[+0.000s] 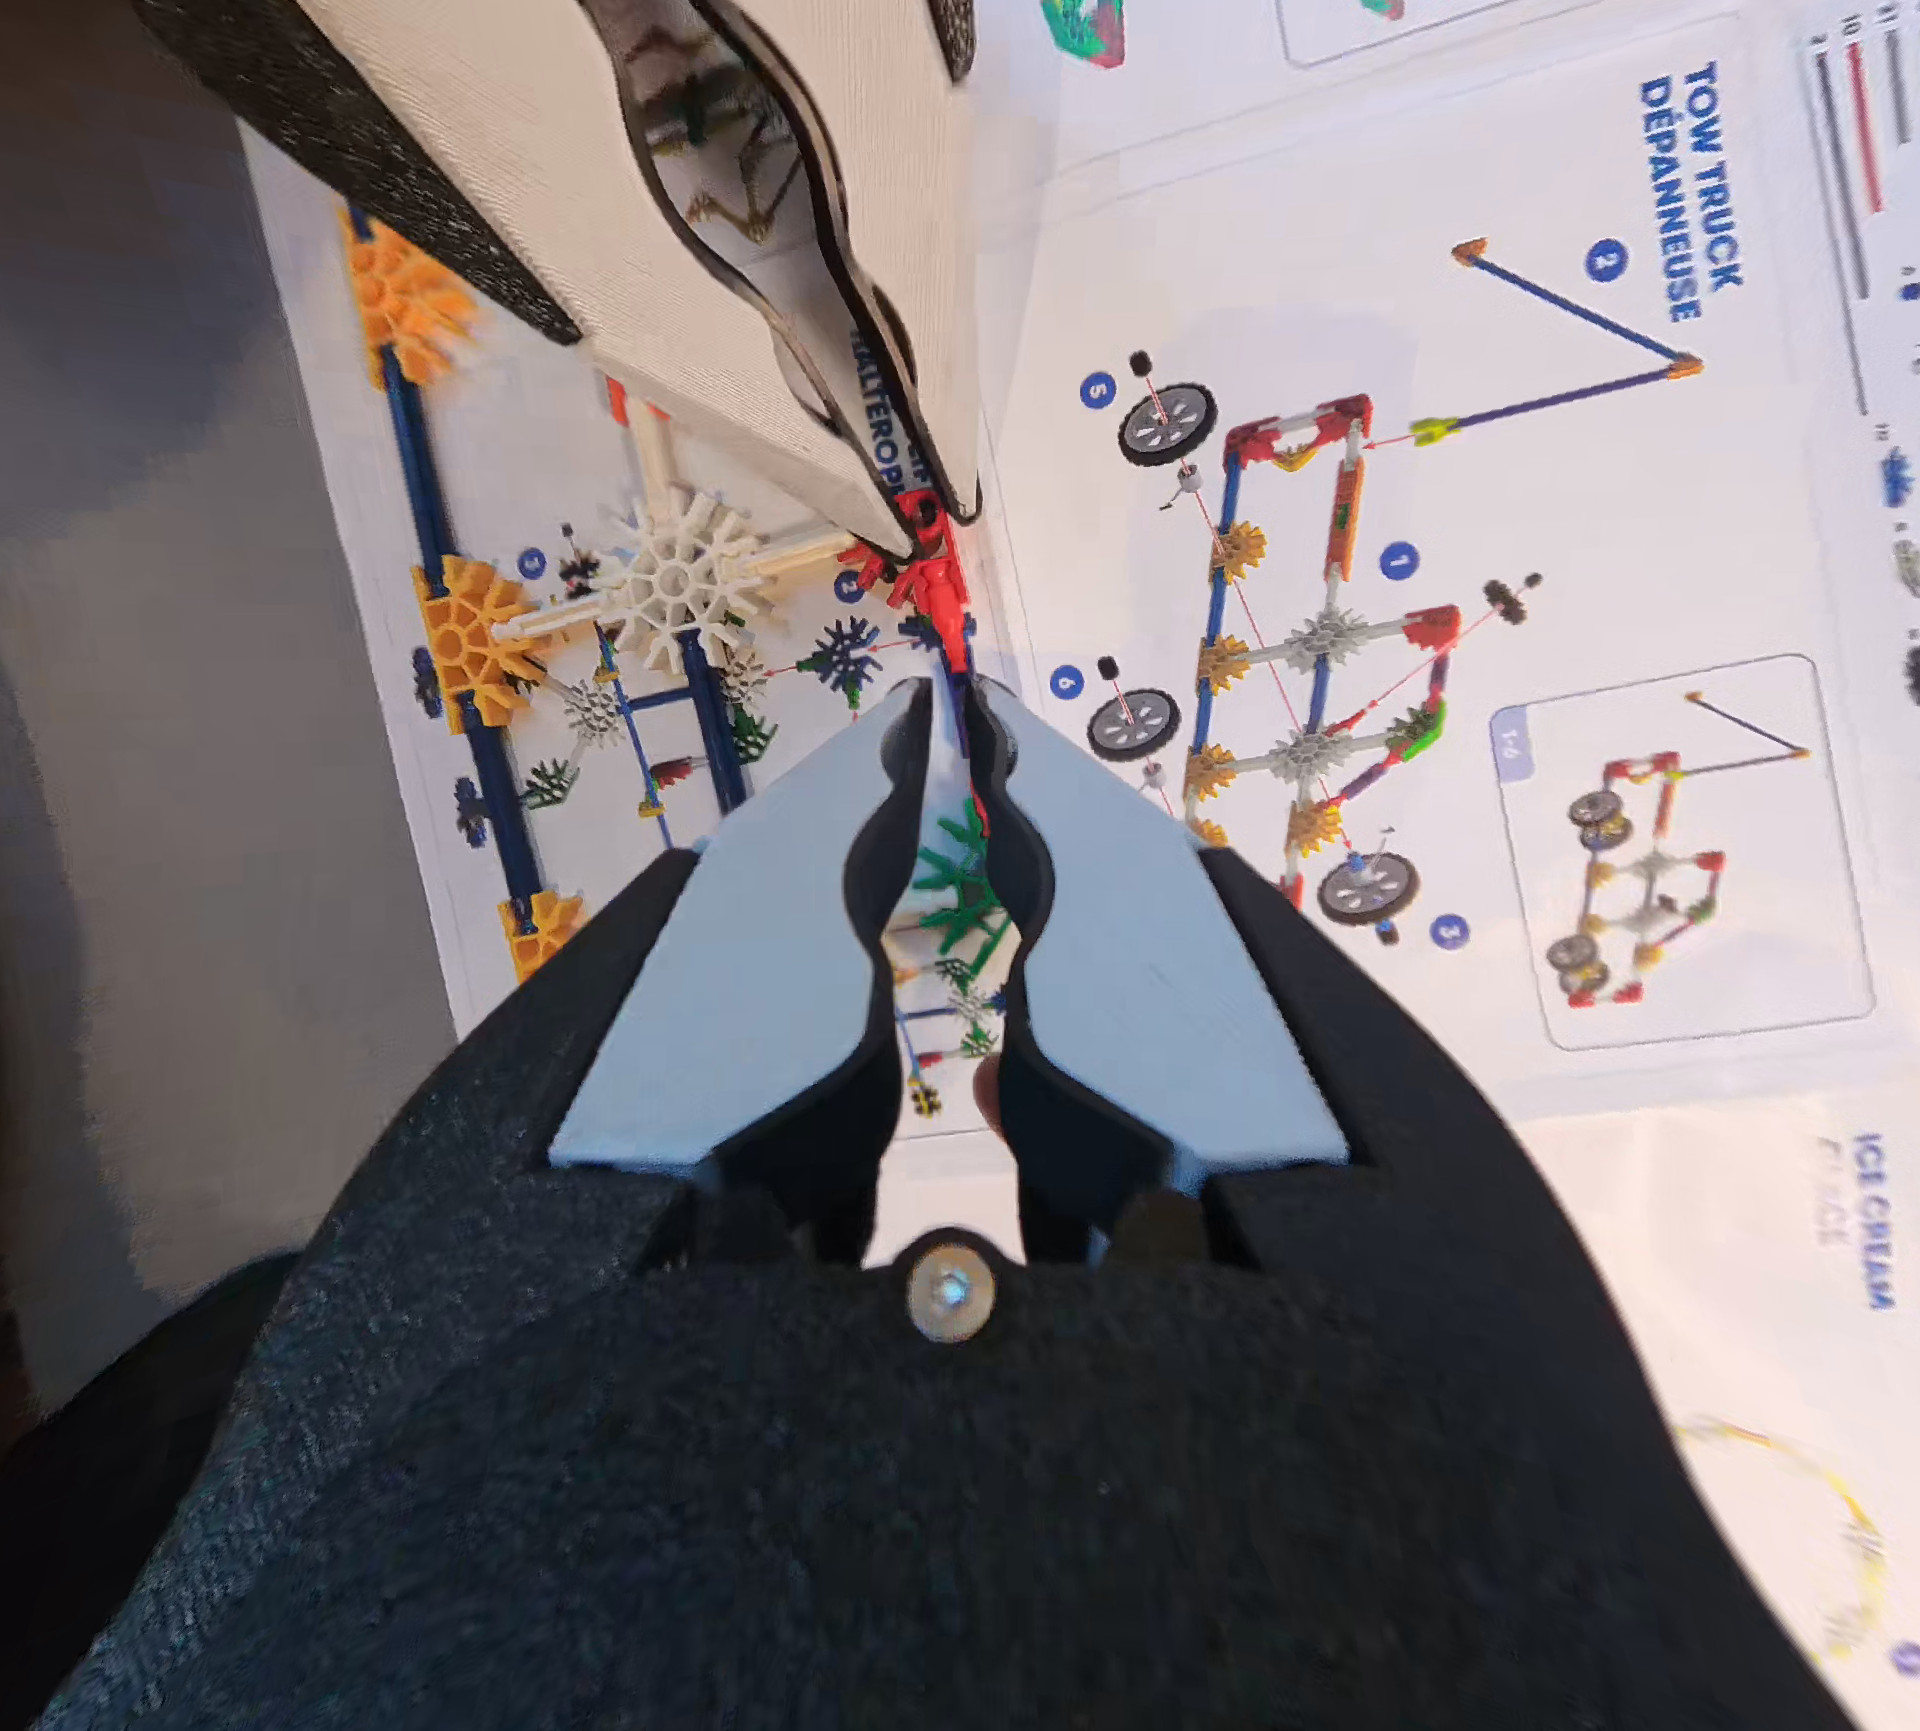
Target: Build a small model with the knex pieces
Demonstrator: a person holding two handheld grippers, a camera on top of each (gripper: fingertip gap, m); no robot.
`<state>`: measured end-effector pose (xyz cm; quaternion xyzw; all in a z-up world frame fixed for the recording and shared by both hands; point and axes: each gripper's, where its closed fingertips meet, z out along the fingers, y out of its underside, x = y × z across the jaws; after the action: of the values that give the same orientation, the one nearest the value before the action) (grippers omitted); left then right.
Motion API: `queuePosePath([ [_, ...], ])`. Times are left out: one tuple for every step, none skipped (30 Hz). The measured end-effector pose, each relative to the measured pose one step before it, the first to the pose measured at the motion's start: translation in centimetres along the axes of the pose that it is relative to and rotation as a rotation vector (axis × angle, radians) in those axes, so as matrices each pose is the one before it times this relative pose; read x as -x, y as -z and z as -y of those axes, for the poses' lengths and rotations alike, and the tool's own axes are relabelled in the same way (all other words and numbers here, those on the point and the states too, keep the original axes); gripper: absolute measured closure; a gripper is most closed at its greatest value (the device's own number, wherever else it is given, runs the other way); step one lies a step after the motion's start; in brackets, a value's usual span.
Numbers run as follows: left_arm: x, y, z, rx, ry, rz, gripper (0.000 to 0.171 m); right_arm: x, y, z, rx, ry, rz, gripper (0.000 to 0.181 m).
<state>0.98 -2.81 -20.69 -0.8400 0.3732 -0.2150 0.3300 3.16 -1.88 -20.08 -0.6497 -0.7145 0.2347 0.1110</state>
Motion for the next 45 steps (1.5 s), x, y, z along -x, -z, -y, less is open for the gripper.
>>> queuePosePath([
  [0.002,-0.006,-0.007,0.00033,0.0008,-0.0011,0.166,0.120,0.419,0.138,-0.0448,-0.0127,-0.0048,0.173],
  [-0.001,0.004,0.001,-0.00005,0.0012,-0.0015,0.166,-0.122,0.351,0.047,-0.0322,0.0083,-0.0260,0.173],
  [-0.003,0.005,0.000,0.00003,0.0014,-0.0015,0.166,-0.113,0.242,0.008,-0.0252,0.0192,-0.0301,0.173],
  [-0.003,-0.004,-0.003,0.00092,-0.0007,-0.0007,0.166,0.044,0.071,-0.096,-0.0113,0.0174,-0.0178,0.174],
  [0.006,0.003,-0.001,0.00125,-0.0028,0.0000,0.166,-0.028,-0.095,-0.111,-0.0030,0.0198,-0.0203,0.175],
  [-0.007,-0.004,-0.005,0.00067,-0.0019,0.0000,0.166,-0.113,-0.200,-0.057,0.0003,0.0208,-0.0232,0.179],
  [-0.001,-0.002,-0.004,0.00063,-0.0008,0.0000,0.166,0.027,-0.288,0.052,0.0021,0.0141,-0.0083,0.181],
  [0.000,-0.001,-0.006,0.00078,-0.0007,0.0001,0.166,0.115,-0.304,0.205,0.0001,0.0034,0.0030,0.181],
  [-0.002,-0.011,-0.007,0.00033,-0.0001,0.0002,0.166,0.152,-0.305,0.297,-0.0012,-0.0020,0.0115,0.181],
  [0.000,-0.001,0.003,-0.00019,0.0001,0.0001,0.166,0.103,-0.304,0.174,0.0075,-0.0018,0.0115,0.181],
  [0.004,0.003,-0.012,-0.00034,0.0007,-0.0003,0.166,0.016,-0.299,-0.004,0.0180,0.0034,0.0070,0.181],
  [0.004,-0.003,-0.003,-0.00060,0.0010,-0.0007,0.166,-0.124,-0.294,-0.272,0.0326,0.0052,-0.0010,0.181],
  [0.000,-0.003,-0.003,-0.00060,0.0012,-0.0010,0.166,0.048,-0.095,0.077,0.0074,0.0015,0.0098,0.181],
  [-0.009,-0.002,-0.004,-0.00055,0.0013,-0.0015,0.166,0.020,-0.052,-0.017,0.0146,-0.0110,0.0103,0.181],
  [0.003,-0.003,-0.002,-0.00035,0.0014,-0.0022,0.166,0.017,-0.018,-0.045,0.0161,-0.0097,0.0105,0.181],
  [-0.004,-0.001,0.012,-0.00008,0.0021,-0.0033,0.166,0.031,-0.016,-0.036,0.0187,-0.0144,0.0110,0.181],
  [-0.001,-0.011,0.001,-0.00025,0.0039,-0.0044,0.166,0.046,-0.008,-0.048,0.0213,-0.0042,0.0103,0.181],
  [-0.004,0.000,0.002,-0.00014,0.0040,-0.0039,0.166,0.036,0.000,-0.038,0.0217,0.0023,0.0079,0.181],
  [0.002,0.003,0.002,0.00025,0.0017,-0.0016,0.166,0.050,-0.019,-0.025,0.0201,-0.0011,0.0095,0.181],
  [-0.005,-0.010,-0.006,-0.00013,0.0000,0.0005,0.166,0.024,-0.006,-0.007,0.0191,-0.0018,0.0095,0.181],
  [0.004,0.000,-0.003,-0.00020,-0.0004,0.0016,0.166,0.005,-0.013,-0.016,0.0159,0.0018,0.0079,0.181],
  [0.006,0.003,0.005,0.00012,-0.0011,0.0020,0.166,0.004,-0.004,0.008,0.0099,-0.0038,0.0113,0.181],
  [-0.003,-0.005,-0.001,0.00000,-0.0012,0.0012,0.166,0.011,-0.013,0.009,0.0033,-0.0101,0.0119,0.181],
  [0.000,-0.003,-0.006,-0.00040,0.0005,-0.0003,0.166,0.006,0.000,0.021,-0.0041,-0.0055,0.0043,0.181],
  [-0.001,0.005,0.003,-0.00055,0.0015,-0.0007,0.166,-0.001,-0.002,0.038,-0.0134,0.0081,-0.0092,0.181],
  [0.009,-0.002,-0.005,-0.00049,0.0014,-0.0002,0.166,-0.046,0.014,0.013,-0.0243,0.0133,-0.0195,0.181],
  [-0.001,0.004,-0.005,0.00002,0.0002,0.0006,0.166,-0.112,0.048,0.017,-0.0365,0.0002,-0.0180,0.181],
  [-0.001,-0.001,-0.004,0.00027,-0.0003,0.0008,0.166,-0.059,0.101,0.032,-0.0469,-0.0258,-0.0067,0.181],
  [0.006,0.007,0.007,-0.00001,0.0000,0.0006,0.166,-0.140,0.403,0.327,-0.0690,-0.0393,-0.0072,0.181],
  [0.003,0.001,-0.002,0.00013,0.0000,0.0002,0.166,-0.057,0.839,0.887,-0.1007,-0.0491,-0.0009,0.181],
  [0.006,0.005,-0.004,0.00032,0.0007,-0.0002,0.166,-0.200,1.131,1.086,-0.1082,-0.0497,-0.0124,0.180],
  [0.011,-0.001,-0.010,0.00023,0.0015,-0.0006,0.166,-0.548,1.190,0.867,-0.0903,-0.0353,-0.0375,0.176],
  [0.006,-0.002,-0.001,0.00080,0.0009,-0.0002,0.166,-0.716,1.100,0.506,-0.0663,-0.0145,-0.0508,0.171],
  [0.010,0.011,-0.008,0.00140,-0.0008,0.0009,0.165,-0.774,0.998,0.333,-0.0580,0.0004,-0.0538,0.167],
  [0.008,0.003,-0.009,0.00024,-0.0014,0.0014,0.165,-0.811,0.850,0.255,-0.0567,0.0011,-0.0542,0.164],
  [0.005,0.005,-0.002,-0.00096,-0.0010,0.0015,0.165,-0.778,0.702,0.180,-0.0543,-0.0068,-0.0470,0.163],
  [0.008,0.018,-0.001,-0.00090,-0.0005,0.0017,0.165,-0.727,0.538,0.149,-0.0525,-0.0161,-0.0385,0.163],
  [0.041,0.032,0.006,-0.00193,-0.0006,0.0046,0.165,-0.680,0.412,0.125,-0.0514,-0.0214,-0.0310,0.163],
  [0.100,0.079,0.070,-0.00632,-0.0027,0.0108,0.163,-0.623,0.295,0.025,-0.0413,-0.0200,-0.0231,0.163],
  [0.059,0.207,0.207,-0.01622,-0.0055,0.0120,0.162,-0.561,0.206,-0.125,-0.0210,-0.0165,-0.0197,0.163],
  [0.006,0.353,0.413,-0.03063,-0.0025,0.0093,0.160,-0.385,0.142,-0.226,-0.0013,-0.0049,-0.0122,0.162],
  [0.037,0.489,0.576,-0.04126,0.0062,0.0084,0.159,-0.339,0.098,-0.216,0.0055,0.0096,-0.0136,0.162],
  [0.165,0.585,0.635,-0.04471,0.0102,0.0138,0.157,-0.486,0.077,-0.154,0.0042,0.0149,-0.0263,0.161],
  [0.353,0.659,0.590,-0.04249,0.0068,0.0234,0.156,-0.367,0.051,-0.144,0.0028,0.0129,-0.0208,0.161],
  [0.506,0.687,0.507,-0.03826,0.0022,0.0328,0.154,-0.158,0.003,-0.159,0.0027,0.0046,-0.0095,0.161],
])
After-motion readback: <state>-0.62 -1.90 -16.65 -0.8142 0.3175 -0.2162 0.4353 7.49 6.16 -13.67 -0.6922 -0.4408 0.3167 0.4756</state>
